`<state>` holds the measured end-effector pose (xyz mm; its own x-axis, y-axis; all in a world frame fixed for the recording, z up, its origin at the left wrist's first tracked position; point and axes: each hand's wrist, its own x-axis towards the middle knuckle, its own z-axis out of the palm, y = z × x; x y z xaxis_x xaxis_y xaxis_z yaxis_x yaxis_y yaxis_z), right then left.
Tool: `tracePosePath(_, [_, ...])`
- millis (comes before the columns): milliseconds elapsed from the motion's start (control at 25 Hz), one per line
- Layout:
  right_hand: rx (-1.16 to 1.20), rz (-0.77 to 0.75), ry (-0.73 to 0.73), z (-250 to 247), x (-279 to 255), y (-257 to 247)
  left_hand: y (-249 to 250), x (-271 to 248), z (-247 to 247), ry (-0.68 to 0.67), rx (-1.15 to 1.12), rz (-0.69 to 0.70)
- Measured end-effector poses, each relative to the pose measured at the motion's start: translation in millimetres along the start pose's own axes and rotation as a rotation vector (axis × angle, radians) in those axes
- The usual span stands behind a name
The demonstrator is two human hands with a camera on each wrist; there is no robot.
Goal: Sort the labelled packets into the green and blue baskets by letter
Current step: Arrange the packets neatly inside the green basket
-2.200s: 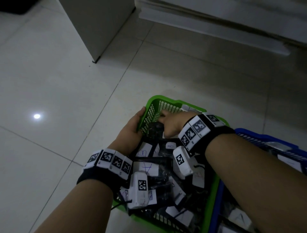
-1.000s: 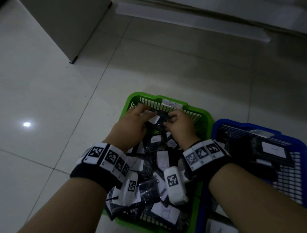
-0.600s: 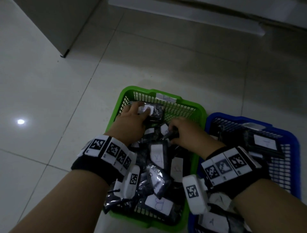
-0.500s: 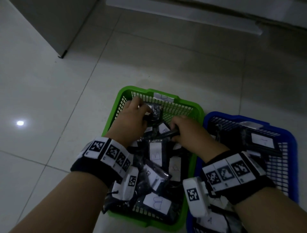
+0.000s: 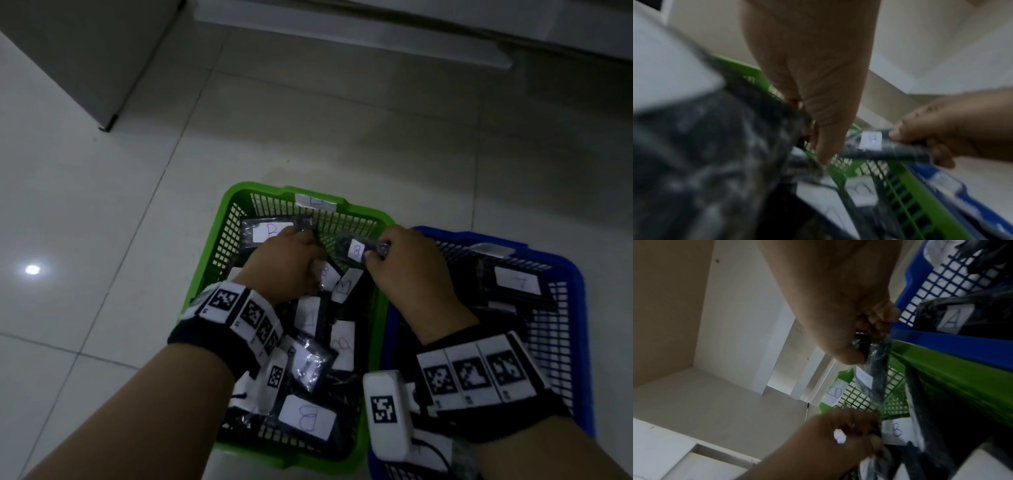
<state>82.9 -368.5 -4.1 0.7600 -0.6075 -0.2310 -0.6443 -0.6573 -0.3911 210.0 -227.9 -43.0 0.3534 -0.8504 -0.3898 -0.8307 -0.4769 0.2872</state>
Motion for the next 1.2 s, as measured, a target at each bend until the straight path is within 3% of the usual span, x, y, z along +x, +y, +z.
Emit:
tracePosePath(80, [0.034, 0.037, 0.025, -2.2, -3.1, 0.9, 9.1, 11.7, 2.0, -0.021, 0.047, 0.078])
tracePosePath(240, [0.123, 0.085, 0.042, -6.7, -11.4, 8.0, 17.9, 23.9, 5.4, -0.127, 0.241, 0.021])
tracePosePath(360, [0.155, 0.077, 0.076, -8.6, -13.9, 12.9, 19.8, 29.1, 2.1, -0.077, 0.317, 0.000])
tracePosePath(560, [0.206, 0.072, 0.126, -7.0, -17.8, 15.9, 27.4, 48.2, -1.8, 0.079, 0.135, -0.074])
tracePosePath(760, [0.225, 0.091, 0.154, -6.3, -22.7, 24.2, 27.7, 52.4, 2.3, 0.085, -0.129, -0.095])
tracePosePath(880, [0.260, 0.104, 0.177, -6.1, -22.1, 26.6, 24.0, 47.0, 10.3, 0.104, -0.165, -0.080])
tracePosePath(1040, [0.276, 0.102, 0.200, -5.4, -20.6, 25.0, 39.2, 41.6, 7.9, -0.011, -0.162, -0.088])
tracePosePath(1200, [0.249, 0.100, 0.178, -6.7, -18.7, 25.9, 53.7, 38.7, 10.3, -0.086, -0.012, -0.095])
